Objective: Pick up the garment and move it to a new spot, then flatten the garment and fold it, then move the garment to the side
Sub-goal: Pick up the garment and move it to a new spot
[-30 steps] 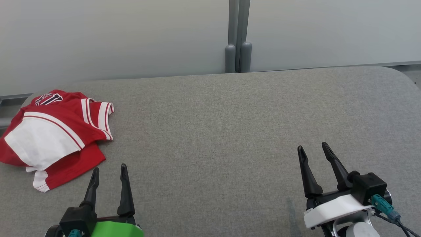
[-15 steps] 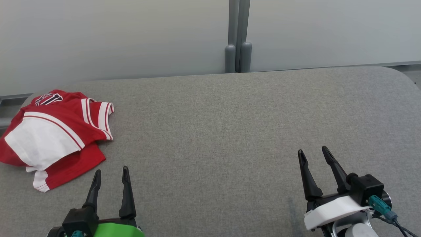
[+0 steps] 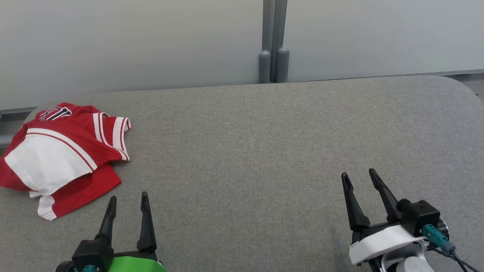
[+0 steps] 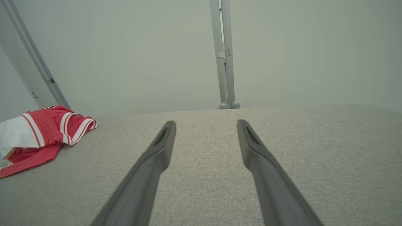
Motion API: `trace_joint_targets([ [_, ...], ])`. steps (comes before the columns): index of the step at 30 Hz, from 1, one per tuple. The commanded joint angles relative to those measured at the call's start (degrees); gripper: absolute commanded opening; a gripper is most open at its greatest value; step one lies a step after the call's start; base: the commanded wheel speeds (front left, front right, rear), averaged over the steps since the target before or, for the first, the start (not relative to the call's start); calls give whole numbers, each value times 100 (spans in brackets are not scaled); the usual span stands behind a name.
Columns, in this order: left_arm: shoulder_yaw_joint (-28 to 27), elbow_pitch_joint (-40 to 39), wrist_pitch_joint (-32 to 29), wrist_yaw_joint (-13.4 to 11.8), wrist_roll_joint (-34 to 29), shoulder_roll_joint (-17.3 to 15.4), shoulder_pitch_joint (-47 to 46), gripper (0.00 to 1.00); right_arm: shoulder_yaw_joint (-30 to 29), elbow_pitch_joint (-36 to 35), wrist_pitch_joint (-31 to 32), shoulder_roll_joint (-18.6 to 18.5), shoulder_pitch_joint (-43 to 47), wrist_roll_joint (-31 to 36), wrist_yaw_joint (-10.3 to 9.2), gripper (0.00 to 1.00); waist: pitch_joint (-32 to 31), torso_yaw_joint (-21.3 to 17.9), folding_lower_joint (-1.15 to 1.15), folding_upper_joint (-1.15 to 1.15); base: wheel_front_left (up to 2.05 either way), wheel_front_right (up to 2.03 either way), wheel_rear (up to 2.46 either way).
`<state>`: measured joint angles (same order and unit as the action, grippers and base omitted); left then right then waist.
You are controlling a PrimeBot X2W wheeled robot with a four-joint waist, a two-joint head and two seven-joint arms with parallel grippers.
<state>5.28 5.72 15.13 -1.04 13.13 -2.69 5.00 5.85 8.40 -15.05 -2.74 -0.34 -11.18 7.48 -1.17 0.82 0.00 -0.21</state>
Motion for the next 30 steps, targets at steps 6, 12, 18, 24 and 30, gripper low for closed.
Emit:
trace_joint_targets([
  [6,7,11,3,-12,17,-36,45,100,-3,1,-22,-26,-32,-33,2,100,2,11,0,21,0,0,0],
  [12,13,37,4,20,4,-36,-25,100,-49,-78,-22,-25,-20,-35,2,100,21,143,0,21,0,0,0],
  [18,23,56,3,26,-21,-35,-78,100,-81,-149,-22,-24,25,-26,2,100,56,486,0,21,0,0,0],
  [24,-26,60,3,13,-48,-33,-93,100,-44,-174,-21,-24,26,-51,2,100,75,1015,0,21,0,0,0],
  [30,-32,39,3,19,-71,-32,-95,100,-43,-169,-21,-23,30,-44,2,100,71,1591,0,21,0,0,0],
])
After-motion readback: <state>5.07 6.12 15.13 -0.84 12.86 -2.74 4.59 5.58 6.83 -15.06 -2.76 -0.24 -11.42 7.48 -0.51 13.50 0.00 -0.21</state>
